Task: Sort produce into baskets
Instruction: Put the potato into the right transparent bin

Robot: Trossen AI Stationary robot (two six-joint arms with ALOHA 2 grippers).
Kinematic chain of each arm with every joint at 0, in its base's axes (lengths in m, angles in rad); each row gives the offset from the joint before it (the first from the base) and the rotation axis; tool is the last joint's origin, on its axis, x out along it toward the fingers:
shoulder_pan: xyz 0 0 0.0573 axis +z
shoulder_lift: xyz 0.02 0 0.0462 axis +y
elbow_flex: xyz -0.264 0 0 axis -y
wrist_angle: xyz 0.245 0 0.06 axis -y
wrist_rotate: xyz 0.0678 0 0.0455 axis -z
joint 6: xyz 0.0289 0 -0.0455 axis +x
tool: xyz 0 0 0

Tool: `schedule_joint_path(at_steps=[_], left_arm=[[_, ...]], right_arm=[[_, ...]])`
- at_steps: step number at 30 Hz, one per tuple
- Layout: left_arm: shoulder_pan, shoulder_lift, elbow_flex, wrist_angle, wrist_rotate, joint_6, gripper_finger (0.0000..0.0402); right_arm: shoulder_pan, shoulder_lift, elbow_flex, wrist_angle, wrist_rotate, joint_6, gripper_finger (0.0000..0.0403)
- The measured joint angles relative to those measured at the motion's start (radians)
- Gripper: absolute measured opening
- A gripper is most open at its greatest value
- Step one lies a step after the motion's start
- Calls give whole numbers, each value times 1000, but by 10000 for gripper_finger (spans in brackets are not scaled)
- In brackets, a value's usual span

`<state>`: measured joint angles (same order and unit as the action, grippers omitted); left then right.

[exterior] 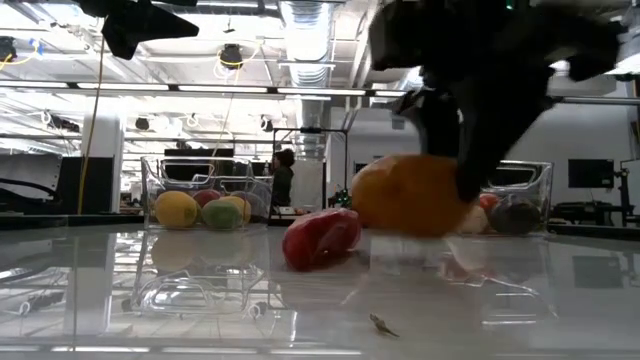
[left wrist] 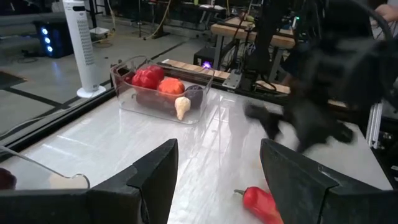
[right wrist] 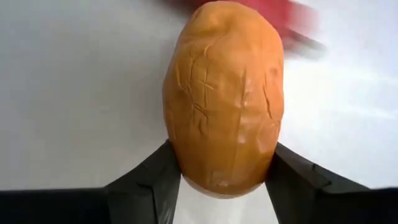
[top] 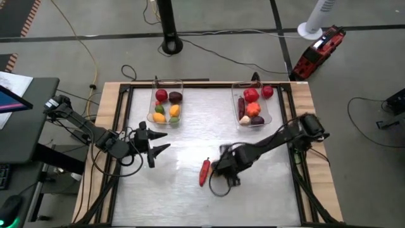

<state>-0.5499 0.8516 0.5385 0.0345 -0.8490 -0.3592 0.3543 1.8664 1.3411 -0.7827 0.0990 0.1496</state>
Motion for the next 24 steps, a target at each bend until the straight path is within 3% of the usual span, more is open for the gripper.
schedule_joint_path(at_steps=[7,11,13,18,24], left_arm=[[0,0,0,1,0,-1,214],[0,0,0,1,1,-2,214],[0,0,0,1,1,-2,214],[0,0,0,1,1,-2,214],[0,0,0,1,2,-2,214]], right_arm=[[-92,-197,-1,-345,438,108,239],[-169,-312,-6,-524,624,222,239],[-218,-360,-21,-581,666,266,239],[-335,-444,-105,-586,655,245,247],[-426,-475,-196,-536,634,194,299]])
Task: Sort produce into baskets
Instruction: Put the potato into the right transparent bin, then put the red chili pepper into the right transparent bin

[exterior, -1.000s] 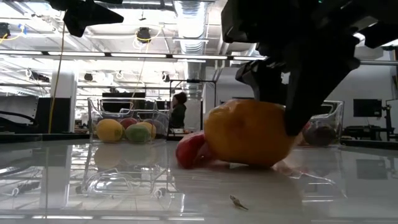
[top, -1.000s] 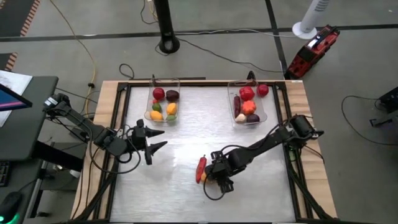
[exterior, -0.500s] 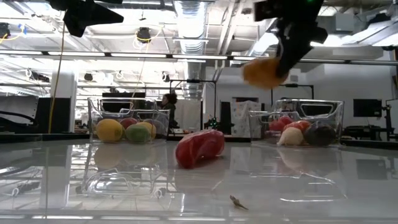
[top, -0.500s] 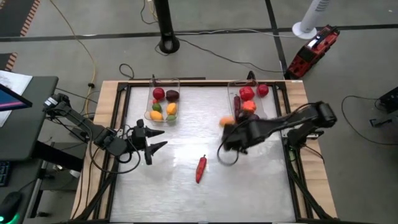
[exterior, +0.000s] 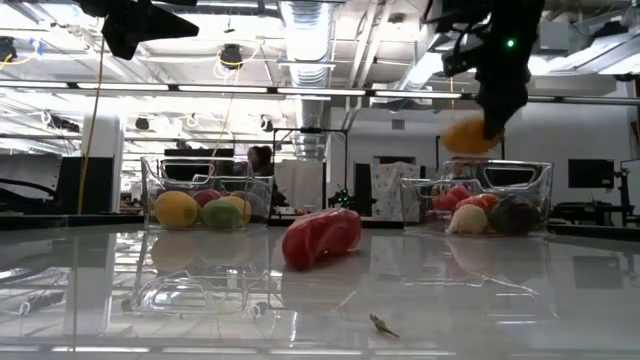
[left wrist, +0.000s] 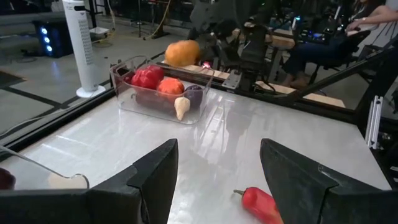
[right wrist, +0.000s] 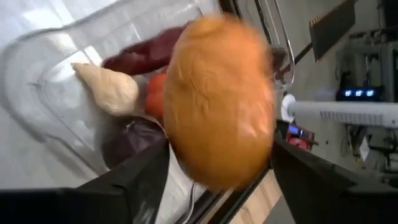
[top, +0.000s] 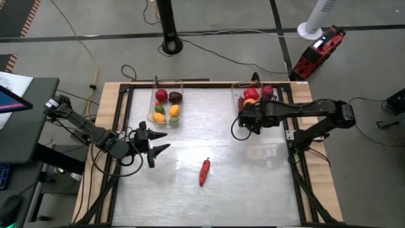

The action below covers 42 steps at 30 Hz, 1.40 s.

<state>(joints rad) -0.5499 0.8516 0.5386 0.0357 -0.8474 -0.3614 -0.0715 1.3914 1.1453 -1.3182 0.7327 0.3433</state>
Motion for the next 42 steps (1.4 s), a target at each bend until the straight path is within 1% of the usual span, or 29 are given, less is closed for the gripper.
schedule_joint_path(at_steps=[2,4,7,9,10,13,16,20,23,27,31,38,42], left_arm=[[0,0,0,0,0,0,214],[0,0,0,0,0,0,214],[0,0,0,0,-2,0,214],[0,0,0,0,-2,0,214],[0,0,0,1,-2,0,214],[0,0,0,2,-11,7,214],[0,0,0,4,-19,7,214],[0,0,0,4,-19,6,214],[0,0,0,4,-19,1,214],[0,0,0,4,-18,1,214],[0,0,0,4,-17,1,214],[0,0,0,2,-21,16,214],[0,0,0,-1,-21,17,214]], right_arm=[[-11,2,-3,6,-17,-1,318],[3,2,-3,27,-23,-2,333],[34,-4,-2,61,-35,-27,344],[71,-7,4,119,-95,-51,346],[98,-8,6,168,-135,-67,346],[197,12,8,381,-304,-142,342],[303,71,8,593,-444,-247,337],[404,179,8,839,-524,-355,332],[439,275,8,952,-574,-428,331],[442,388,8,1055,-605,-486,331],[427,475,48,1059,-605,-541,330],[391,548,116,1061,-605,-617,329],[367,562,117,1034,-608,-629,313]])
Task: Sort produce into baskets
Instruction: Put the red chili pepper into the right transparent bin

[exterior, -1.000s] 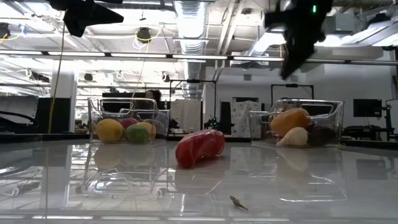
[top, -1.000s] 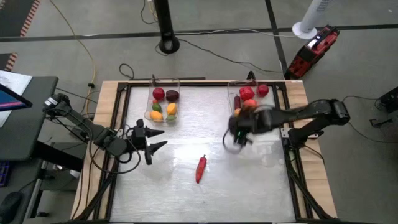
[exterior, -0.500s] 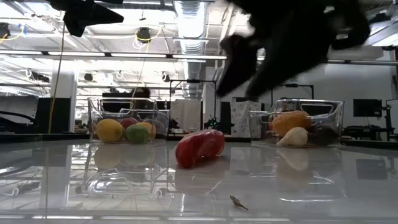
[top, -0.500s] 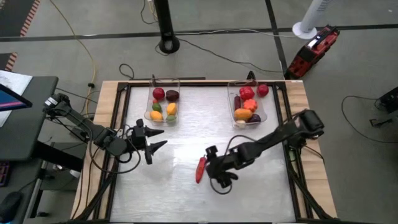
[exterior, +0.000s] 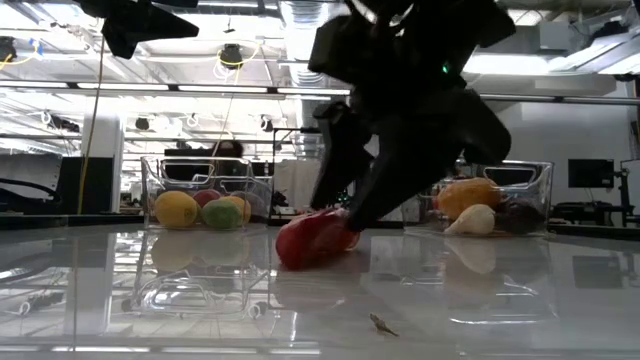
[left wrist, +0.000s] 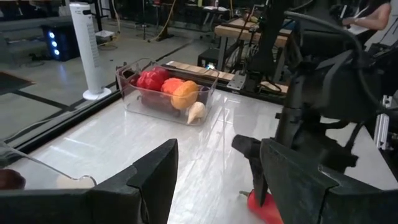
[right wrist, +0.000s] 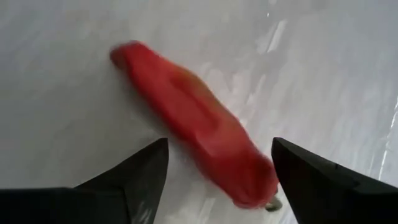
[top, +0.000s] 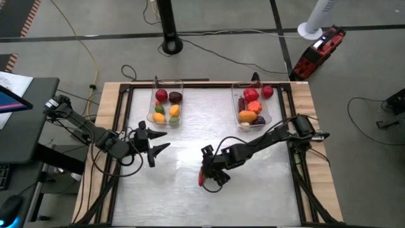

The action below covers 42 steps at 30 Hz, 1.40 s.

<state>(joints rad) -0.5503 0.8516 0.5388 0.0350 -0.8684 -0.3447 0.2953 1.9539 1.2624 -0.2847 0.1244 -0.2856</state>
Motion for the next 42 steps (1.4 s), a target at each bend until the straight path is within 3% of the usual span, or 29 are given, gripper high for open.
schedule_joint_path(at_steps=[5,13,16,20,24,33,37,42], left_arm=[[0,0,0,0,0,0,215],[0,0,0,0,0,0,215],[0,0,0,0,0,0,215],[0,0,0,-2,1,0,215],[0,0,0,-3,20,1,215],[0,0,0,-11,24,0,214],[0,0,0,-10,24,0,214],[0,0,0,-10,24,-5,214]], right_arm=[[-27,8,0,-17,-2,25,264],[-67,13,0,-37,-18,35,130],[-76,3,0,-47,-21,43,103],[-88,-15,36,-162,16,49,104],[-106,-84,87,-369,157,66,121],[-220,-377,87,-679,330,255,122],[-303,-491,26,-727,395,319,129],[-441,-613,-91,-708,403,336,144]])
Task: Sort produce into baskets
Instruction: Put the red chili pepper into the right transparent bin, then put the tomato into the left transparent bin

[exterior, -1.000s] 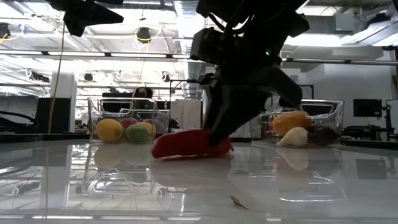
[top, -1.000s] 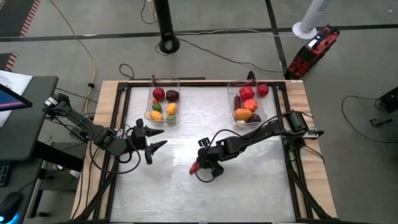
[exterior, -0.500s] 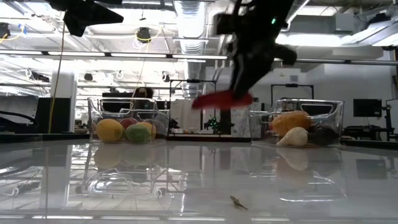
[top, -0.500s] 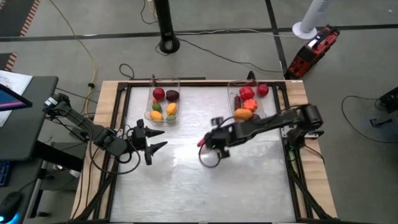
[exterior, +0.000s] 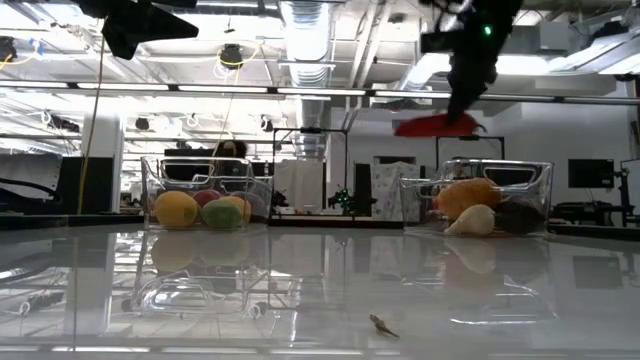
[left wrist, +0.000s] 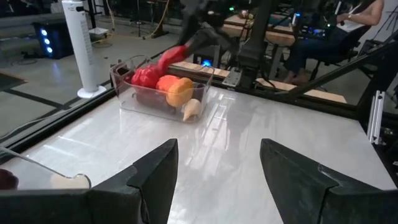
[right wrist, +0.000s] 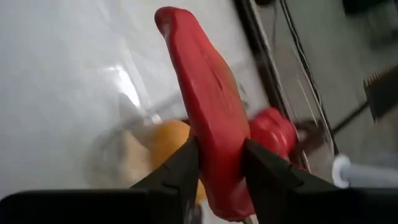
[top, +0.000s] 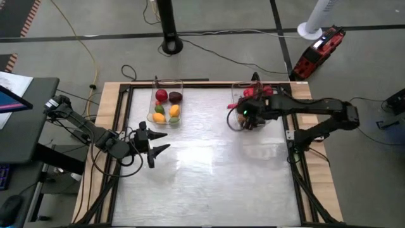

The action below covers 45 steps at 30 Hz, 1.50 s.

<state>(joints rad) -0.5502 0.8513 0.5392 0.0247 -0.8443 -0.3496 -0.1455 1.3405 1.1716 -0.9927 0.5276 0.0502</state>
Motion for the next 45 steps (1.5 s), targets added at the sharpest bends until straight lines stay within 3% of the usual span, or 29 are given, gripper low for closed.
schedule_joint_path(at_steps=[7,10,15,27,35,45], left_arm=[[0,0,0,0,-1,6,214],[0,0,0,0,-1,8,214],[0,0,0,0,-2,7,214],[0,0,0,0,-7,4,214],[36,0,0,10,-66,30,214],[123,-1,0,35,-24,101,214]], right_arm=[[-165,-77,-134,53,-33,-22,223],[-219,-76,-154,69,-76,-24,270],[-327,-77,-150,66,-49,2,321],[-690,-47,-105,-4,-175,-21,304],[-736,-5,-109,32,-91,-28,291],[-782,127,-57,28,-99,-70,291]])
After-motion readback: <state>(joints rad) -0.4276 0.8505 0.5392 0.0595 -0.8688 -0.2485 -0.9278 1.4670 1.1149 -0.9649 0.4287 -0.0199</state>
